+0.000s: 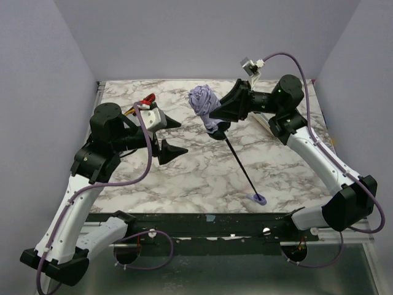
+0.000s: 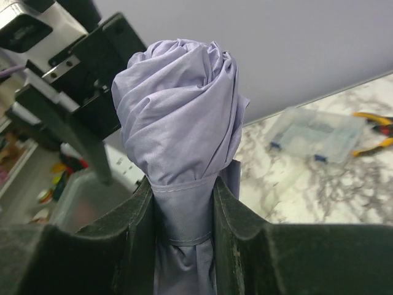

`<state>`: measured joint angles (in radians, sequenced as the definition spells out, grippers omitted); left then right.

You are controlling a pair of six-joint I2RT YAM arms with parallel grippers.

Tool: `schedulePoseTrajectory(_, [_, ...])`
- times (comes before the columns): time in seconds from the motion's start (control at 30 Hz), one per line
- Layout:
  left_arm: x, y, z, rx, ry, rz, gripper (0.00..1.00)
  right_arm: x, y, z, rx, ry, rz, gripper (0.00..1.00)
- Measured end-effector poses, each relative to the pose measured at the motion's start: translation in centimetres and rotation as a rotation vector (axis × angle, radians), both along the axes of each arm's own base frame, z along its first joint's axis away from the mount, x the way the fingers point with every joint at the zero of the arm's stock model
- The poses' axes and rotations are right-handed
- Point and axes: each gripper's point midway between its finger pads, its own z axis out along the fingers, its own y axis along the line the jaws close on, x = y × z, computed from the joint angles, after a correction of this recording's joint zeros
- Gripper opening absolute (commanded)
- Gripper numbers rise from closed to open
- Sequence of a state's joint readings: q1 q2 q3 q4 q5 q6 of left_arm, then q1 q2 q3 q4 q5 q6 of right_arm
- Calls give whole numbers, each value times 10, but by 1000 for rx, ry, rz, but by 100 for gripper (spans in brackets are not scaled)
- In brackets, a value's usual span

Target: Open the umbrella

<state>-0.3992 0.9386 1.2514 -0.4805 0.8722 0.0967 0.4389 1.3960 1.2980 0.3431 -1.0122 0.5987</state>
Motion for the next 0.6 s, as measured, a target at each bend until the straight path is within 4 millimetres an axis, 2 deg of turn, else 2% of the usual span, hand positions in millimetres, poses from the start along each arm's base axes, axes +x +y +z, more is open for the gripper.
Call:
schedulePoseTrajectory(0.13, [-7, 10, -8, 96, -210, -37, 89, -23, -1, -12, -42, 39, 136, 7])
schedulePoseTrajectory(0.23, [-10, 20, -10, 176, -400, -48, 89, -38, -1, -29, -96, 88, 219, 0])
schedulePoseTrajectory(0.37, [-12, 32, -13, 304, -624, -79, 91, -50, 4, -59, -172, 168, 275, 0])
schedulePoseTrajectory(0.5, [-10, 33, -20, 395, -752, -123, 99, -65, 12, -85, -236, 231, 329, 0])
schedulePoseTrajectory(0.6, [-16, 20, -25, 444, -840, -200, 99, -78, 17, -96, -262, 247, 367, 1])
